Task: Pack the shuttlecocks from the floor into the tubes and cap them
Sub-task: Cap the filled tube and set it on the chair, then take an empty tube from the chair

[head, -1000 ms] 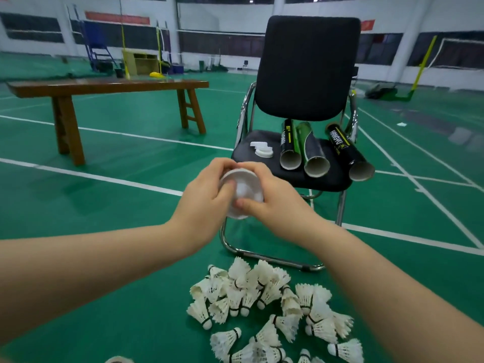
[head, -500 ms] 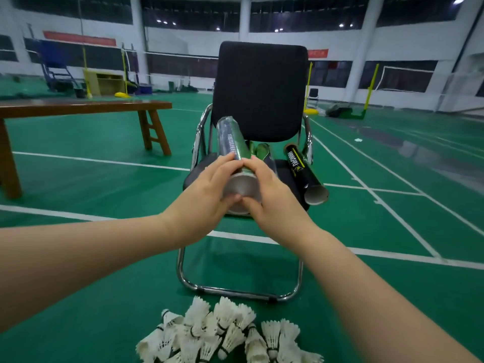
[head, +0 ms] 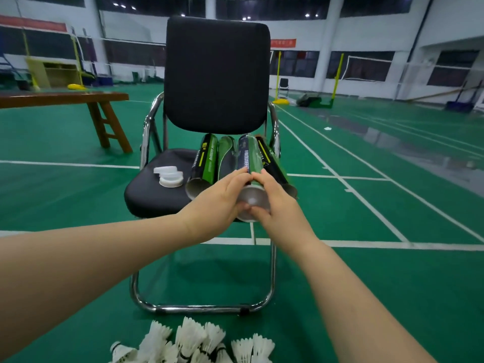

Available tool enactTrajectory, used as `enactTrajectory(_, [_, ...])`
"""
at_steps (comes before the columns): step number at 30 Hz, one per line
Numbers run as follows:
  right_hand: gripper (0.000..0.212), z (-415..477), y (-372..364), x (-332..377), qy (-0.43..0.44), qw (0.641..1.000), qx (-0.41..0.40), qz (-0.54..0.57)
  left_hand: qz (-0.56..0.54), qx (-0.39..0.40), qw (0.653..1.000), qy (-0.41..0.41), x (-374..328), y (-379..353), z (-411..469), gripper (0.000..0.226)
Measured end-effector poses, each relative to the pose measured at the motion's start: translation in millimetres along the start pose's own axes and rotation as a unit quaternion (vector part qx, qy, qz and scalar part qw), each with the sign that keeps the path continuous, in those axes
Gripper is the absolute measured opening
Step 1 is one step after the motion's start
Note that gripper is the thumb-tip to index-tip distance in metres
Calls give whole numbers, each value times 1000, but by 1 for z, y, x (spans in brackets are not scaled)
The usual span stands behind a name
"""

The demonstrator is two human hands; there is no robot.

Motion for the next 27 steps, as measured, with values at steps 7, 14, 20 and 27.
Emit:
enactTrajectory(7, [55,10,-6,-47,-68,978,-63,-184,140,69,988,-11,11,-43,20,50])
enactTrajectory(14, [38,6,-22,-61,-197,954,-184,-129,249,80,963,58,50,-44,0,73])
enactTrajectory(20, [22,16,-41,-62,-211,954,-204,-55,278,102,950,100,69,-42,-7,72])
enactTrajectory(27, [39,28,-70,-66,-213,962,-139,-103,279,71,945,155,103,-28,-10,67])
Point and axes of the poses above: each hand's wrist, its own z-axis towards the middle knuckle, its own y-axis out of the back of the hand, x = y × z, the point moved 4 cm from there along z, towards the middle knuckle, and after that the axes turned 2 degrees about z, right-handed, at the moved point
